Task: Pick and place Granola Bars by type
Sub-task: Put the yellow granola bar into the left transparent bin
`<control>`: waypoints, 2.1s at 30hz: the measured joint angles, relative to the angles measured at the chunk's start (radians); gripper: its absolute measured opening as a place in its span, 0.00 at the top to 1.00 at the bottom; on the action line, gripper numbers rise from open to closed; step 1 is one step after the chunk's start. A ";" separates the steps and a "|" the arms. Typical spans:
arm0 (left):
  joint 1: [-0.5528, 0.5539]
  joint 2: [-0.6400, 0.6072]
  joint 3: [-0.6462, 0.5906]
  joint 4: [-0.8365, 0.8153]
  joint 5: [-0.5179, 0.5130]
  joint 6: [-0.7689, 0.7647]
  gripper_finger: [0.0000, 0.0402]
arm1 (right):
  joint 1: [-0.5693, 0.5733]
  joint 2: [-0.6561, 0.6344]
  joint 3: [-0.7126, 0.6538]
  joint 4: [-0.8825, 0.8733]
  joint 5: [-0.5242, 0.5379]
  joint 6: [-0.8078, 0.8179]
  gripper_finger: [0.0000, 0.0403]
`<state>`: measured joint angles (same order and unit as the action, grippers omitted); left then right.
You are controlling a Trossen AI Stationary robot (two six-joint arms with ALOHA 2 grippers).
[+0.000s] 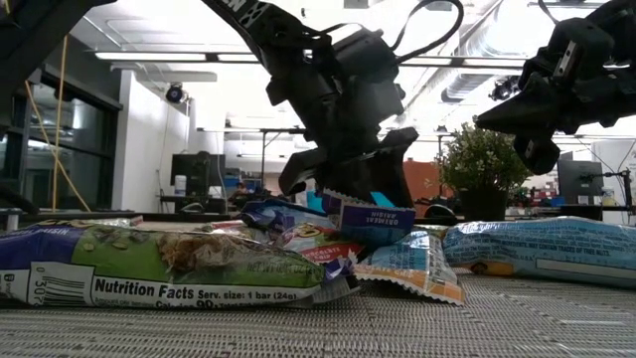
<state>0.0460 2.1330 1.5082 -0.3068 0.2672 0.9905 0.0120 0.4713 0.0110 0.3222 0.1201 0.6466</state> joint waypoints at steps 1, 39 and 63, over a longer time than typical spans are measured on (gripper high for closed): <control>0.000 0.000 0.000 -0.001 0.000 0.000 0.48 | 0.000 0.000 0.000 0.000 0.000 0.000 1.00; 0.000 0.051 0.112 -0.069 -0.016 -0.056 0.87 | 0.000 0.000 0.000 -0.005 0.000 0.000 1.00; -0.033 -0.126 0.800 -1.039 -0.248 -0.699 0.92 | 0.000 -0.001 0.000 -0.005 0.000 0.000 1.00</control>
<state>0.0133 2.0069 2.3081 -1.3455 0.0188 0.2918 0.0116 0.4706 0.0109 0.3172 0.1200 0.6468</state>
